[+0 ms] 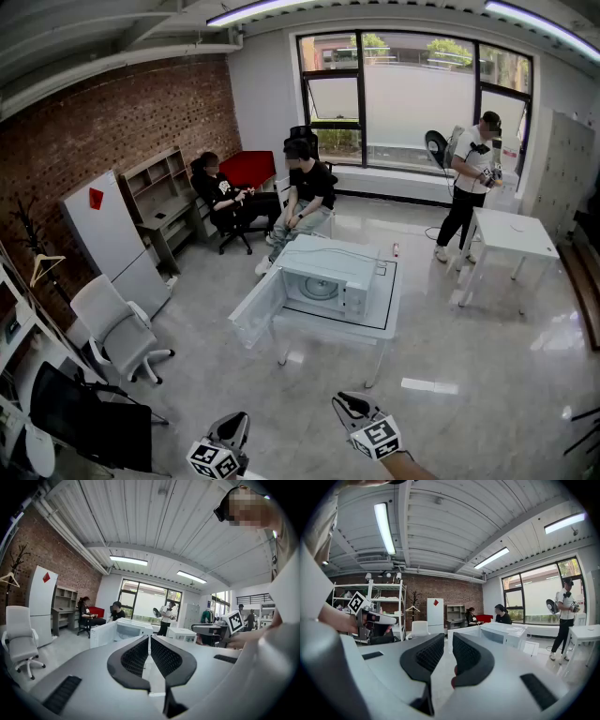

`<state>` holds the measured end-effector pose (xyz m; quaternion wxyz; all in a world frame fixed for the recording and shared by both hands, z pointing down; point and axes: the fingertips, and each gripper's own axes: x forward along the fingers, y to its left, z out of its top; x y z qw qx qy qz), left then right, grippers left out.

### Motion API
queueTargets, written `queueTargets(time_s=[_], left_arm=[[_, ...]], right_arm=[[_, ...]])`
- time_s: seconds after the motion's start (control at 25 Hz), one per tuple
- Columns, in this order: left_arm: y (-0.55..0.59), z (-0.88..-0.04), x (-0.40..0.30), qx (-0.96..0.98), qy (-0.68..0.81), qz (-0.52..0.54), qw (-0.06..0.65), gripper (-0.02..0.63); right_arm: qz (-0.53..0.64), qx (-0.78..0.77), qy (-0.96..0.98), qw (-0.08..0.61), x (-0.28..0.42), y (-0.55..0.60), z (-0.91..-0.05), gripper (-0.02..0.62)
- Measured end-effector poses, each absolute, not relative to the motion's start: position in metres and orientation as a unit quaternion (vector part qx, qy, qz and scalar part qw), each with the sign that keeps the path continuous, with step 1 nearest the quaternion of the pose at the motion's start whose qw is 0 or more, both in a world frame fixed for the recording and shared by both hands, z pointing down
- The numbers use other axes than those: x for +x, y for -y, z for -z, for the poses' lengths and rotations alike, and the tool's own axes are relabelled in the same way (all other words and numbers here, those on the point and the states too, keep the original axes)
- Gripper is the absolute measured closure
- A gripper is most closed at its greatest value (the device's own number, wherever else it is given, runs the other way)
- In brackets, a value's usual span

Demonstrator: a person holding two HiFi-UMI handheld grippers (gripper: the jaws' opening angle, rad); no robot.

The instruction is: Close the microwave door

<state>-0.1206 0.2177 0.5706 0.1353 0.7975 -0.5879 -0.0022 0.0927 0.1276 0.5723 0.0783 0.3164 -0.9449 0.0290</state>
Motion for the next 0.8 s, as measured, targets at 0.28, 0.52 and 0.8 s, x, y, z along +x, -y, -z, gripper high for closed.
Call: queueTargets(time_s=[0.28,0.52,0.8], left_arm=[[-0.217,-0.578,-0.113,0.804,0.580,0.004,0.131,0.600],[-0.217,-0.577,-0.110,0.803,0.582,0.004,0.131,0.600],[-0.214,-0.575,-0.105,0.802,0.583,0.002,0.131,0.600]], right_arm=[[-0.027,0.315,0.946,0.077,0.099,-0.128,-0.573,0.534],[-0.062,0.298,0.951,0.049,0.100,-0.131,-0.567,0.485],[-0.048,0.291,0.953,0.061,0.104,-0.133,-0.566,0.482]])
